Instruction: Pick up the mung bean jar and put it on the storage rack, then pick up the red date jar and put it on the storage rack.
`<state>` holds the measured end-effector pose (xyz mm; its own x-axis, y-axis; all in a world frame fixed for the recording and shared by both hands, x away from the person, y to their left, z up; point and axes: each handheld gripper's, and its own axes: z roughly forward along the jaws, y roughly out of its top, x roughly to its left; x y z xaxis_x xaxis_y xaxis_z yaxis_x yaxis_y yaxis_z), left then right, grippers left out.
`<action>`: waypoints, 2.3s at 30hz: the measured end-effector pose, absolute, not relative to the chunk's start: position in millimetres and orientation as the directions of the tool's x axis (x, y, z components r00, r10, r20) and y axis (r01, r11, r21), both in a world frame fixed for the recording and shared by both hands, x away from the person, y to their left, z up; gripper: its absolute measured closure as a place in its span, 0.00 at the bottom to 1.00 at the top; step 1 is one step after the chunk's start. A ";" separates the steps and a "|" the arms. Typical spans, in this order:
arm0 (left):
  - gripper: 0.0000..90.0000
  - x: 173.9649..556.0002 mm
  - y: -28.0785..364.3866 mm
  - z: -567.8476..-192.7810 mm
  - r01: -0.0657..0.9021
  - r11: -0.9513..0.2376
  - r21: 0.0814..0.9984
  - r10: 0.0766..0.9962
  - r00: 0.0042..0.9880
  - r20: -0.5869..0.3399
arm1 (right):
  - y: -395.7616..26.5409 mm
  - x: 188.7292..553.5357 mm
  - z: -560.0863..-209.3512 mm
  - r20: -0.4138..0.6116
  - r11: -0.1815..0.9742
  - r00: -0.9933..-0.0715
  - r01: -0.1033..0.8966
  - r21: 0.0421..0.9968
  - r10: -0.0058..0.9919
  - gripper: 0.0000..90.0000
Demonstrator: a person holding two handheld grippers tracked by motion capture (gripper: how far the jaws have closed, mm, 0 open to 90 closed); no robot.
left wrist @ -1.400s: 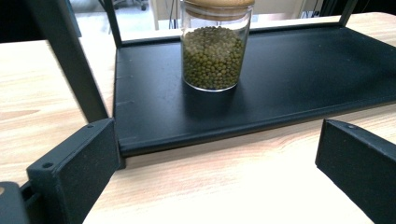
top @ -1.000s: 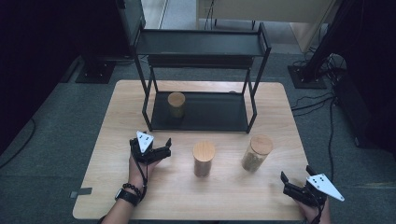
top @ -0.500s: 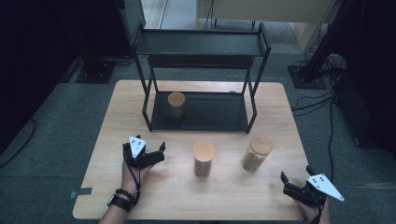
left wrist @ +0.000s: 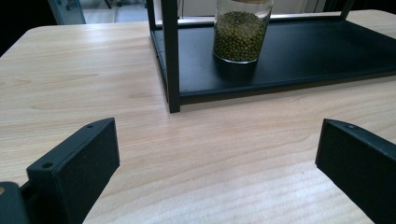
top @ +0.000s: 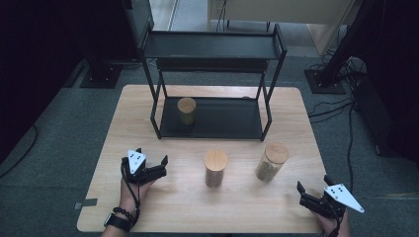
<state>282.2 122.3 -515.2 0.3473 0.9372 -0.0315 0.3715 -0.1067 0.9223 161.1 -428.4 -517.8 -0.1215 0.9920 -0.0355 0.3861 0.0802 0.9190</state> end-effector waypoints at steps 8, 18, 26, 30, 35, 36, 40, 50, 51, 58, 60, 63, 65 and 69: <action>0.00 271.0 132.8 -515.1 0.375 -0.098 0.922 0.938 0.343 -0.040 | -428.2 161.0 -517.8 -0.040 0.084 -0.121 0.386 0.919 0.992 0.04; 0.00 256.9 142.5 -515.4 0.370 -0.112 0.922 0.937 0.348 -0.026 | -427.9 160.9 -517.8 -0.041 0.084 -0.120 0.387 0.918 0.992 0.04; 0.00 244.2 150.2 -515.8 0.354 -0.128 0.926 0.937 0.349 -0.004 | -428.0 160.9 -517.8 -0.042 0.085 -0.119 0.386 0.919 0.992 0.04; 0.00 238.4 156.8 -515.6 0.355 -0.120 0.927 0.939 0.343 -0.010 | -427.7 161.0 -517.8 -0.042 0.085 -0.118 0.388 0.918 0.992 0.04; 0.00 234.0 166.1 -515.4 0.364 -0.089 0.927 0.945 0.324 -0.036 | -427.7 161.0 -517.8 -0.043 0.086 -0.117 0.388 0.918 0.992 0.04; 0.00 233.1 167.4 -515.4 0.364 -0.087 0.927 0.946 0.322 -0.038 | -427.7 161.1 -517.8 -0.043 0.086 -0.117 0.388 0.918 0.992 0.04; 0.00 227.8 173.0 -515.5 0.354 -0.084 0.931 0.949 0.313 -0.033 | -427.7 161.1 -517.8 -0.043 0.086 -0.117 0.388 0.918 0.992 0.04; 0.00 215.4 191.5 -515.3 0.353 -0.089 0.931 0.957 0.291 -0.019 | -427.0 161.0 -517.9 -0.048 0.089 -0.115 0.389 0.917 0.992 0.04; 0.00 215.1 193.5 -515.3 0.355 -0.074 0.932 0.958 0.286 -0.032 | -426.9 161.1 -518.0 -0.048 0.089 -0.114 0.389 0.917 0.992 0.04; 0.00 215.4 197.3 -515.5 0.362 -0.043 0.931 0.958 0.278 -0.063 | -427.2 161.0 -517.9 -0.046 0.087 -0.115 0.386 0.918 0.992 0.04; 0.00 215.2 197.4 -515.5 0.361 -0.041 0.931 0.958 0.278 -0.066 | -427.6 161.2 -517.7 -0.047 0.089 -0.117 0.384 0.919 0.992 0.04; 0.00 214.7 198.5 -515.6 0.359 -0.032 0.933 0.957 0.279 -0.075 | -430.0 162.3 -516.2 -0.020 0.064 -0.114 0.390 0.919 0.993 0.03; 0.00 214.8 198.9 -515.7 0.360 -0.027 0.933 0.957 0.278 -0.079 | -431.5 162.9 -514.8 -0.011 0.053 -0.108 0.395 0.917 0.994 0.03; 0.00 215.2 199.1 -515.8 0.364 -0.023 0.931 0.957 0.278 -0.085 | -428.7 162.4 -513.0 -0.023 0.057 -0.091 0.395 0.917 0.996 0.03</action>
